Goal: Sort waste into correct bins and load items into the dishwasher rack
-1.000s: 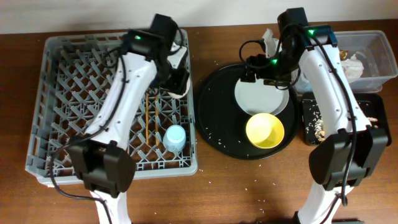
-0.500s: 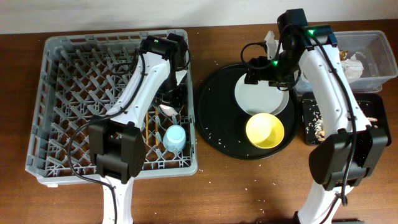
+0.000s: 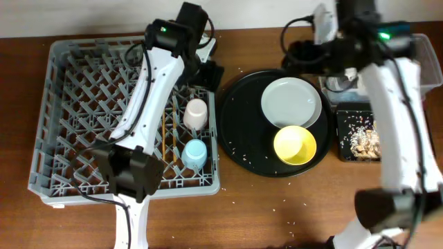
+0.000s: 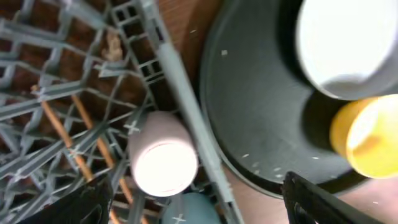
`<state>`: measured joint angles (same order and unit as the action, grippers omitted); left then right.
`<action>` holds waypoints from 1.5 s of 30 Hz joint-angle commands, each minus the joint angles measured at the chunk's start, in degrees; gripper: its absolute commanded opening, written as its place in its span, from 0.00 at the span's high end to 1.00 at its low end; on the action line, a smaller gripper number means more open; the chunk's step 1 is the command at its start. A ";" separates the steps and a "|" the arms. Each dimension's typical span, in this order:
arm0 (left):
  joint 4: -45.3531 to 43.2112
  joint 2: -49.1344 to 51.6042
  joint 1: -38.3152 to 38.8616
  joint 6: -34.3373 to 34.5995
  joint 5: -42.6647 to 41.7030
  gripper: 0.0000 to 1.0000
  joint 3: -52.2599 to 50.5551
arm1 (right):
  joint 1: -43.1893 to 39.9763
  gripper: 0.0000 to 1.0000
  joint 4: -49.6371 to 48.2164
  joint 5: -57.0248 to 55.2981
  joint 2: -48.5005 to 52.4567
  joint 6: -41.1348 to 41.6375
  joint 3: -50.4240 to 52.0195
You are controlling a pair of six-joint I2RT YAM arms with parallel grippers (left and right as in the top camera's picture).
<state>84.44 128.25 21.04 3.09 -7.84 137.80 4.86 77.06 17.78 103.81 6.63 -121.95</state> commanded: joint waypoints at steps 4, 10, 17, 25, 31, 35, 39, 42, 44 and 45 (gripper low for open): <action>-0.44 0.26 6.54 0.76 -10.58 0.13 1.64 | -12.44 0.22 7.37 -3.26 -5.05 2.45 -1.03; -3.69 6.21 16.37 0.79 -10.23 0.20 1.64 | -15.43 0.16 9.16 -3.54 -4.94 2.38 -0.94; -5.81 16.52 21.31 4.26 -10.43 0.48 1.57 | -15.39 0.15 9.35 -3.50 -4.70 2.40 -0.94; -6.16 21.62 23.04 5.25 -10.40 0.99 1.81 | -15.39 0.14 9.53 -3.52 -3.67 2.38 -0.94; 12.22 15.65 15.08 5.25 10.69 0.99 30.36 | -15.39 0.02 9.53 -3.45 -3.67 2.40 -0.94; 12.24 11.04 4.48 12.66 54.47 0.99 33.77 | -15.39 0.02 9.53 -3.48 -3.67 2.40 -0.94; 2.16 12.04 -0.63 20.06 64.89 0.99 26.84 | -15.39 0.01 9.53 -3.48 -3.67 2.40 -0.94; -10.80 12.55 1.90 20.04 72.50 0.99 12.59 | -15.39 0.02 9.53 -3.45 -3.67 2.40 -0.94; -15.19 12.55 4.00 20.04 75.43 0.99 5.97 | -15.39 0.02 9.53 -3.48 -3.67 2.40 -0.94; -17.25 12.55 4.76 20.04 75.89 0.99 3.10 | -15.39 0.02 9.53 -3.48 -3.67 2.40 -0.94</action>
<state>69.87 141.14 24.25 22.24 63.02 145.03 -10.26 86.59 14.81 99.61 9.02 -122.67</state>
